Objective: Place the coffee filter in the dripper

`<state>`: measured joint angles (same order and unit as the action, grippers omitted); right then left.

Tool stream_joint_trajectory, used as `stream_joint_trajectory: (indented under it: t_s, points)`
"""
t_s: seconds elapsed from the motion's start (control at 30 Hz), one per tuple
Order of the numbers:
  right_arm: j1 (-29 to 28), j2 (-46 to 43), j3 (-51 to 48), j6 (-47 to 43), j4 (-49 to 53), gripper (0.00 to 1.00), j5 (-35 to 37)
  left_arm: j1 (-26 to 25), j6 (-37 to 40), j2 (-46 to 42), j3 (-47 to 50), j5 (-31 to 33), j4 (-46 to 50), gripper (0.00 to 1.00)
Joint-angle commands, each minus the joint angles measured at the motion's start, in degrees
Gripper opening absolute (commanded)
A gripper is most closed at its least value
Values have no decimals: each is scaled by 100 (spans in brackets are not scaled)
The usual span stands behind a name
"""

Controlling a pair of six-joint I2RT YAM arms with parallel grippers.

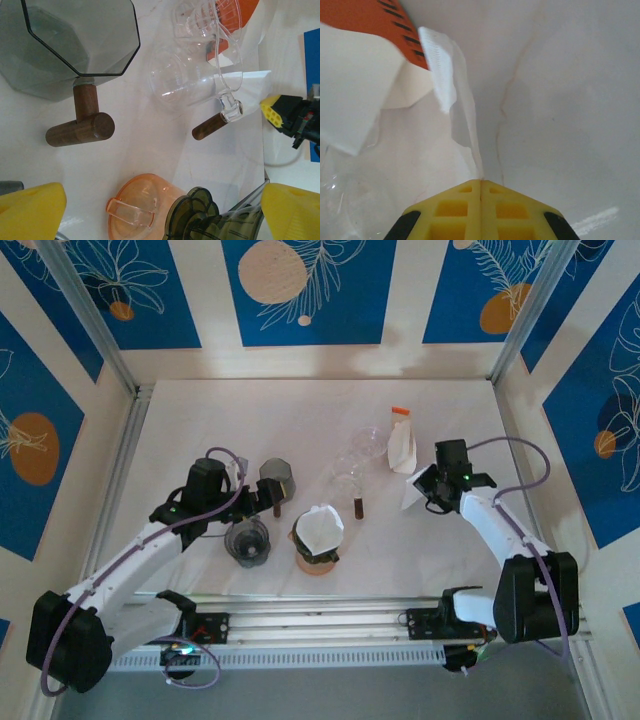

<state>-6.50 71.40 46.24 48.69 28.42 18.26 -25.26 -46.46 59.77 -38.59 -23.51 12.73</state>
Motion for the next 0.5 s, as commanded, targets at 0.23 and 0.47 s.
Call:
stream_joint_trajectory:
  t_s: [0.23, 0.47]
  points:
    - [-987, 504, 1370, -1940, 791, 0, 1476, -23, 21, 1, 40, -128, -80, 100]
    - [-1156, 1132, 2072, -2651, 1045, 0, 1661, -18, 46, 8, 30, -118, -53, 100]
